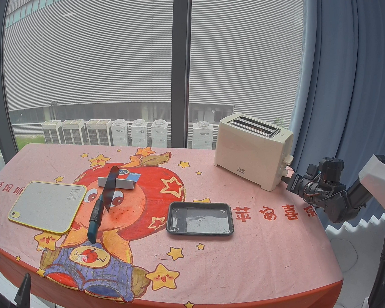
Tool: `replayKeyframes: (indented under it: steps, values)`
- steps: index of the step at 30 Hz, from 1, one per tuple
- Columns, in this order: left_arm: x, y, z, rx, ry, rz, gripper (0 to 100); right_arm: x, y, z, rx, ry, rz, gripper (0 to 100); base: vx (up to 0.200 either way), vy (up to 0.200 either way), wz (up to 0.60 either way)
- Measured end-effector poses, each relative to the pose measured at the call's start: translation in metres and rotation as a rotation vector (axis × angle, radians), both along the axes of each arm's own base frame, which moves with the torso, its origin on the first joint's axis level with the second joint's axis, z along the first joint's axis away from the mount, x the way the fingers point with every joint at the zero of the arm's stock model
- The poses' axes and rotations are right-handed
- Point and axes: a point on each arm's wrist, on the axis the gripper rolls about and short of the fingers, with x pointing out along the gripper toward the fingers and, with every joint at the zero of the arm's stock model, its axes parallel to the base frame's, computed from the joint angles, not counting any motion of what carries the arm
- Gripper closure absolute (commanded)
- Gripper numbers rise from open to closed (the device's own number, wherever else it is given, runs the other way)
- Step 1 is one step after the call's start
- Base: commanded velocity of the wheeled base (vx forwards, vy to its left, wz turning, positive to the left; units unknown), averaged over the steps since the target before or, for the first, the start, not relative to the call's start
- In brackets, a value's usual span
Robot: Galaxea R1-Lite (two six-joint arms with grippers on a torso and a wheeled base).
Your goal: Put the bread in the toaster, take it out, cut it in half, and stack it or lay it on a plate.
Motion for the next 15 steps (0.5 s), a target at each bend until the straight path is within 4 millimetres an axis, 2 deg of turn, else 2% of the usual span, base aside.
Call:
replayKeyframes:
  steps: [15]
  values:
    - [0.0000, 0.0000, 0.0000, 0.000, 0.000, -0.001, 0, -0.0002, -0.0009, -0.0015, -0.001, 0.008, -0.002, 100, 0.000, 0.000, 0.00]
